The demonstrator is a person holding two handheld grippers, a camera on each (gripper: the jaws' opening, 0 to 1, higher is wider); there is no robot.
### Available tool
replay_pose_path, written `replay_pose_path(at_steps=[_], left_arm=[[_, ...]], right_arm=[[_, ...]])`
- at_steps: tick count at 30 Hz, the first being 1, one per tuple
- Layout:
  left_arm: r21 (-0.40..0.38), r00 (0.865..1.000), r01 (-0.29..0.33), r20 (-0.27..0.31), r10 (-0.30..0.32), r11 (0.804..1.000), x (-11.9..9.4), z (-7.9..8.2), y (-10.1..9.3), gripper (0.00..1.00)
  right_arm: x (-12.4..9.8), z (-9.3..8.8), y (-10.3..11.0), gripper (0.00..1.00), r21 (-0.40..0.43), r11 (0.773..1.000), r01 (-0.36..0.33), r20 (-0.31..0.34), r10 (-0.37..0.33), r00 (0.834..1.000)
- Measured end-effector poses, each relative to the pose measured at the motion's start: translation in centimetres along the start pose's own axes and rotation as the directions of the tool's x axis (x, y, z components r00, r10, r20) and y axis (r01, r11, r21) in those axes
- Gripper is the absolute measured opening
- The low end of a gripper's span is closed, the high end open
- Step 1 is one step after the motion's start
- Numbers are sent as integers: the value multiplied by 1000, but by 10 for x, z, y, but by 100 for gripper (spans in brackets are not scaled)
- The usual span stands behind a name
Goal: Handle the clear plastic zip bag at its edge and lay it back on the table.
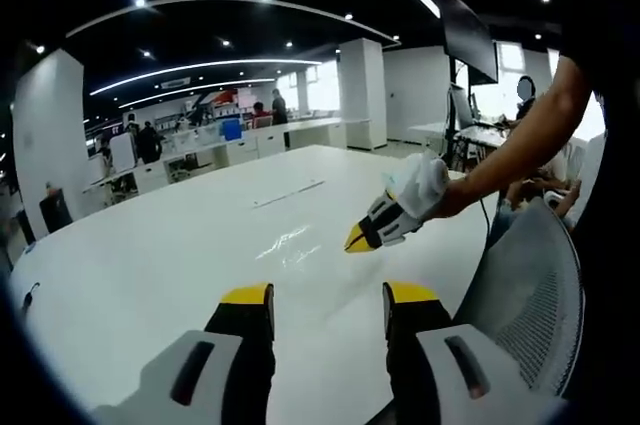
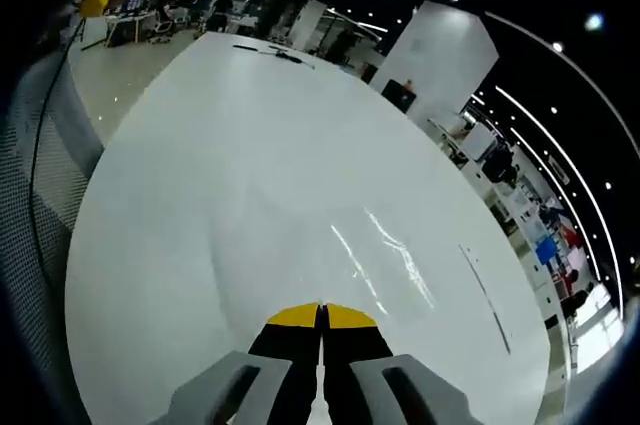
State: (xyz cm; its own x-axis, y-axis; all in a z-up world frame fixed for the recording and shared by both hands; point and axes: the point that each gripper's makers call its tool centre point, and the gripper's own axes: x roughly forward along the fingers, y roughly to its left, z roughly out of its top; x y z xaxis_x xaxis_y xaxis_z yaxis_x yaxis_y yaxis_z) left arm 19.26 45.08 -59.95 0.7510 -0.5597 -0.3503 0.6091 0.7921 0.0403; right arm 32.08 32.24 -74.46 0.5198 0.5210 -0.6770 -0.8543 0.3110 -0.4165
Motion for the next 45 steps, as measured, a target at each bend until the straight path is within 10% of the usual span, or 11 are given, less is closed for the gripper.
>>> replay_pose_path(at_steps=[20,37,45], left_arm=[[17,999,0,-44,1,1000,6,-15,0,44],[39,994,-14,-105,18,999,10,-66,-8,52],[58,987,-18,-156,27,998,11,-96,-18,56]], right_arm=[[14,-17,21,9,146,987,-62,-65,72,995],[-56,-15,26,59,374,927,-30,75,3,997],[-104,-30,34,74,322,947,-3,125,-39,991]])
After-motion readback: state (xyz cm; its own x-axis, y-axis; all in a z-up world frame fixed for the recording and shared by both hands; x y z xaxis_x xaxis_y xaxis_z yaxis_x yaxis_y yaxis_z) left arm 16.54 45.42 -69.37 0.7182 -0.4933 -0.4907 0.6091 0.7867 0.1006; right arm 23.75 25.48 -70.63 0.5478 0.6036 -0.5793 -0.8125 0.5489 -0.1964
